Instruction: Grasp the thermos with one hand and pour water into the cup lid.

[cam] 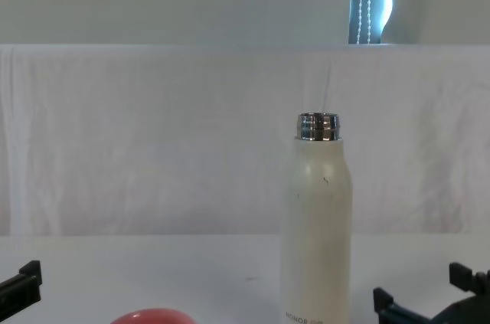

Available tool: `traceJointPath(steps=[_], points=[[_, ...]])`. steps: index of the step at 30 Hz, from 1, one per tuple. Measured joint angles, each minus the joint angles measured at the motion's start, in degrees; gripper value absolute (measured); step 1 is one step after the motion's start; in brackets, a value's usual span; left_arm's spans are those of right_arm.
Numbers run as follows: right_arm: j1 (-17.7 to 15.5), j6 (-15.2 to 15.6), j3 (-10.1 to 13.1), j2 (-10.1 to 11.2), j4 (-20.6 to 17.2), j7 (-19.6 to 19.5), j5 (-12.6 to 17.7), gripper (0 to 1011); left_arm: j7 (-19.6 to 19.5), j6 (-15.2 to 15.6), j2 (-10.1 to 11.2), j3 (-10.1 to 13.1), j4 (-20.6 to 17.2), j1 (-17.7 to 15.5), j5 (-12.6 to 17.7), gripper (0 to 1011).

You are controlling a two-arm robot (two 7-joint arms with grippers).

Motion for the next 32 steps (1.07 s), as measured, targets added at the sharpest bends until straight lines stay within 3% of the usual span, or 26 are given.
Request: traceJointPath(steps=[6,32], points=[[-0.8,-0.9,0.0,-1.2,0.7,-0.2,-1.4,1001,0.0,0.0,0.0,0.0,0.0,0.0,0.0,1001],[-0.6,-0.7,-0.1,-1.0,0.7,-0.2,-1.1,1001,0.0,0.0,0.0,0.0,0.0,0.0,0.0,1001]])
